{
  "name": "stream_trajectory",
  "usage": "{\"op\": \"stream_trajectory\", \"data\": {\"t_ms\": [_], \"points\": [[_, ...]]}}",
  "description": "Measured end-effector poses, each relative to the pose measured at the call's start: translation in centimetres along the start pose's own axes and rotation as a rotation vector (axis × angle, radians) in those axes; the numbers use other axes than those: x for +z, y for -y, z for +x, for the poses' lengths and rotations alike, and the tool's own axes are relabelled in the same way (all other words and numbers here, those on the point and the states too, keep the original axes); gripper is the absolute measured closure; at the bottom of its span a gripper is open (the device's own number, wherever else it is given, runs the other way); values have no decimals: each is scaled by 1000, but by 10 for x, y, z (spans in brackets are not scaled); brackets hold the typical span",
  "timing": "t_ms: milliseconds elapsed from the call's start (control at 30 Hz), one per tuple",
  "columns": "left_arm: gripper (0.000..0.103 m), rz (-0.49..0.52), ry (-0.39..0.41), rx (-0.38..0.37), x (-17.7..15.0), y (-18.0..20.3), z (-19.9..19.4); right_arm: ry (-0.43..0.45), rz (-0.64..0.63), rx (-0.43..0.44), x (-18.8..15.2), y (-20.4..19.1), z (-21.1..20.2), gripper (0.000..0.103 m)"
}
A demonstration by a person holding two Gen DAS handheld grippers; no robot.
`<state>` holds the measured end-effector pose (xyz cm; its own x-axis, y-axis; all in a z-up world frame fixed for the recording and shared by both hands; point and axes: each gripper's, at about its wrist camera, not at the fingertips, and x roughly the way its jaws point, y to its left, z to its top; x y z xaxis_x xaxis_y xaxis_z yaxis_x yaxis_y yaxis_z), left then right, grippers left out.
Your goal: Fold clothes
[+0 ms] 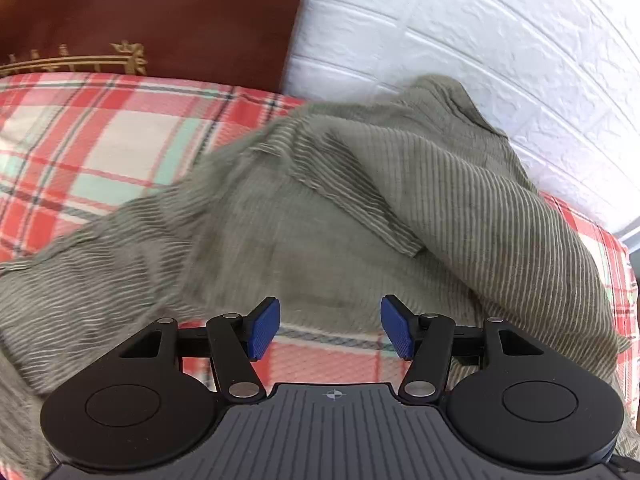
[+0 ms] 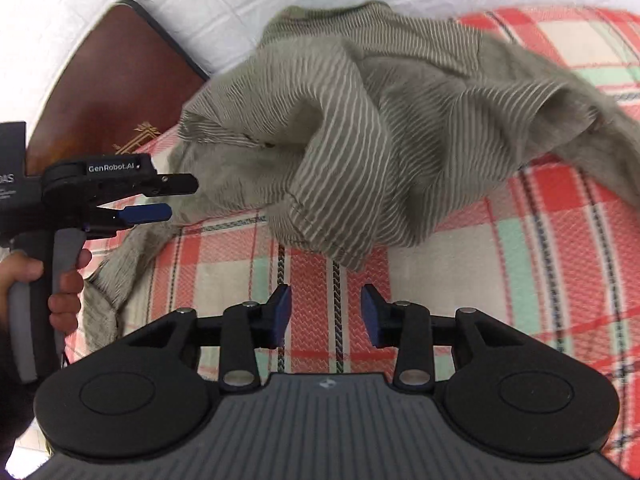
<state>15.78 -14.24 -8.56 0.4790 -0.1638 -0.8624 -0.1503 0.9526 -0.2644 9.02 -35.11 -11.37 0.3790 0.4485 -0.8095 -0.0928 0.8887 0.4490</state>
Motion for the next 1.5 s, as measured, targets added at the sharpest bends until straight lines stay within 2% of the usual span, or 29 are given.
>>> {"op": "stream_trajectory", "data": {"t_ms": [200,333,367,400,433,467,567,667,733,1000,1200,1500], "points": [[32,-1,6,0,8,13,14,46,54,13,7,-5,11,53],[32,6,1,0,11,19,20,77,93,26,10,-3,14,55],[32,12,0,1,12,21,21,90,96,32,11,-3,13,63],[32,17,-1,3,12,21,21,104,98,38,11,-2,12,82],[32,22,-1,4,13,22,22,107,94,46,12,-2,9,94],[32,24,-1,6,13,21,22,108,89,54,13,-2,6,98],[32,17,-2,9,15,18,21,120,62,86,17,-4,-12,99],[32,20,0,3,15,17,19,175,-5,93,21,-2,-47,99],[32,35,2,-6,15,19,17,216,-27,87,36,5,-65,99],[32,173,29,38,9,50,22,383,-54,76,66,9,-127,99],[32,321,40,111,2,69,38,427,-42,89,78,9,-143,99],[32,246,64,70,9,72,58,407,-1,82,80,19,-137,99]]}}
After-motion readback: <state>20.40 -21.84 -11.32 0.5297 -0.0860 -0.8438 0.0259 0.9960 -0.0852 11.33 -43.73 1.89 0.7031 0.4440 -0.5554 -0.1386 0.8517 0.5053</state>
